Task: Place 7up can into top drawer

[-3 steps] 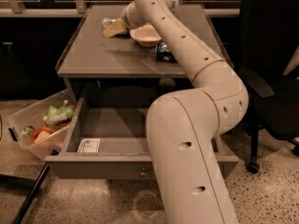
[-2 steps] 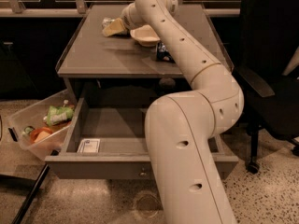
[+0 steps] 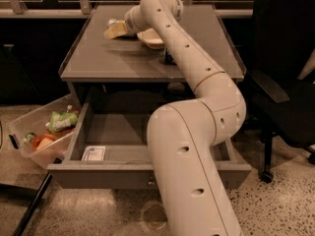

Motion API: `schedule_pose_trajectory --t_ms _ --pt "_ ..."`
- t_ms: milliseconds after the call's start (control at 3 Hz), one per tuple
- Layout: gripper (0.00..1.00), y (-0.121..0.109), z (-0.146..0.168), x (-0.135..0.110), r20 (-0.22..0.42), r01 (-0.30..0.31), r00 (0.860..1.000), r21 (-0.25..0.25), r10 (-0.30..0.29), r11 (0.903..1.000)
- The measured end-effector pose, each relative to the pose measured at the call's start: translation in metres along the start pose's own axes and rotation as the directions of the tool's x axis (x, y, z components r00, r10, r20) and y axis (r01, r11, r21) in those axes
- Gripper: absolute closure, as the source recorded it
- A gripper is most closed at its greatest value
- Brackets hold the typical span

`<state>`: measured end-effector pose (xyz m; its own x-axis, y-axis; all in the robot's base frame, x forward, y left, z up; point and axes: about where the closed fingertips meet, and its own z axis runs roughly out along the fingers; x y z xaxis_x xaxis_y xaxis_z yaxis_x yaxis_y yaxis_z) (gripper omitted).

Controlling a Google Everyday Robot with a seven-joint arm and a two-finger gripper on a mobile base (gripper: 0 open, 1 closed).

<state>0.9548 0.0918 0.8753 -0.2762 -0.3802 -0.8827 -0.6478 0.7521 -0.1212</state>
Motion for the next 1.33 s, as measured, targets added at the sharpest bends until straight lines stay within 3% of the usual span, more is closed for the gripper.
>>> schedule_pose_trajectory --t_ms 333,667,1333 --pt "0.0 0.0029 0.0041 0.003 -0.011 0.001 1.0 -0.013 -0.001 0.9999" --pt "0.19 0.0042 0.0047 0.0051 -0.025 0.008 1.0 -0.022 -0.009 0.9997" --pt "0.65 0.0041 0.0017 0.0033 -0.035 0.032 0.999 -0.027 -0.033 0.9991"
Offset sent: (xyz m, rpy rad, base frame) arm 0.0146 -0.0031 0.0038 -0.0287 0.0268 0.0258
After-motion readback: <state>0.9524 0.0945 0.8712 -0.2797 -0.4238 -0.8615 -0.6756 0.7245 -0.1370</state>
